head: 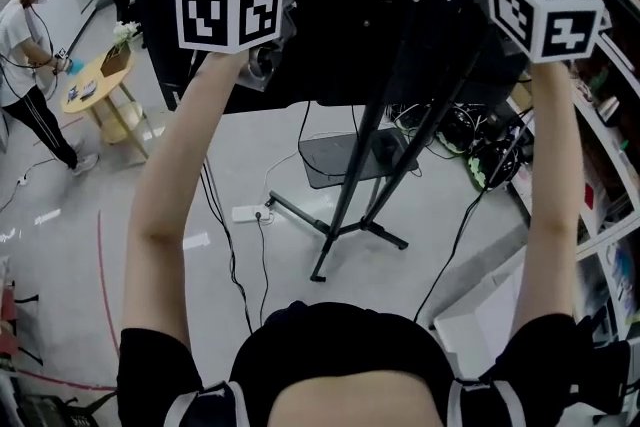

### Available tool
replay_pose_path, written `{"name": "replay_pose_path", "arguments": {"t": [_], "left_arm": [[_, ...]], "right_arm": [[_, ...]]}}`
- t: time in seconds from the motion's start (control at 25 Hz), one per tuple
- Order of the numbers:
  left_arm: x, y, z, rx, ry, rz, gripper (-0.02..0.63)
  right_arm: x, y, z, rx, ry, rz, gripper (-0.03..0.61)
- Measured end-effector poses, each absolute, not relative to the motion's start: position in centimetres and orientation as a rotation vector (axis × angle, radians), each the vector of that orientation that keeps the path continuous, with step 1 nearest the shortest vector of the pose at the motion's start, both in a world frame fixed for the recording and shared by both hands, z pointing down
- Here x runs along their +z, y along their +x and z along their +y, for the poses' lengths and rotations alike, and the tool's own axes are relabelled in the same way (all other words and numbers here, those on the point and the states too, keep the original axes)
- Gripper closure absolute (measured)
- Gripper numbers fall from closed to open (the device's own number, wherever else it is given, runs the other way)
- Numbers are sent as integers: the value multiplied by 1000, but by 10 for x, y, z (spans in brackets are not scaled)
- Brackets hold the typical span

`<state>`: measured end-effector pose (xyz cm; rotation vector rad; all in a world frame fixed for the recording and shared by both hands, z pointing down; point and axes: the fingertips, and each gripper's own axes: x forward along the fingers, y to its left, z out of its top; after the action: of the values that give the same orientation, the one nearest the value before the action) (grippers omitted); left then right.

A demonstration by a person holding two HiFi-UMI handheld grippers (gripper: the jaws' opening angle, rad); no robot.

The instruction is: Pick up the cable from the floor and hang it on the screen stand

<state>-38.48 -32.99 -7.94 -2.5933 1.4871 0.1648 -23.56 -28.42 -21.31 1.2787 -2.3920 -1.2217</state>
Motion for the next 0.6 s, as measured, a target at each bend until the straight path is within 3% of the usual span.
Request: {"name": "replay_pose_path", "arguments": {"t": [0.6], "left_arm": [[51, -301, -281, 23, -2713, 1594, 607]], "right_arm": [[-42, -216, -282, -1011, 1146, -2495, 480]]}}
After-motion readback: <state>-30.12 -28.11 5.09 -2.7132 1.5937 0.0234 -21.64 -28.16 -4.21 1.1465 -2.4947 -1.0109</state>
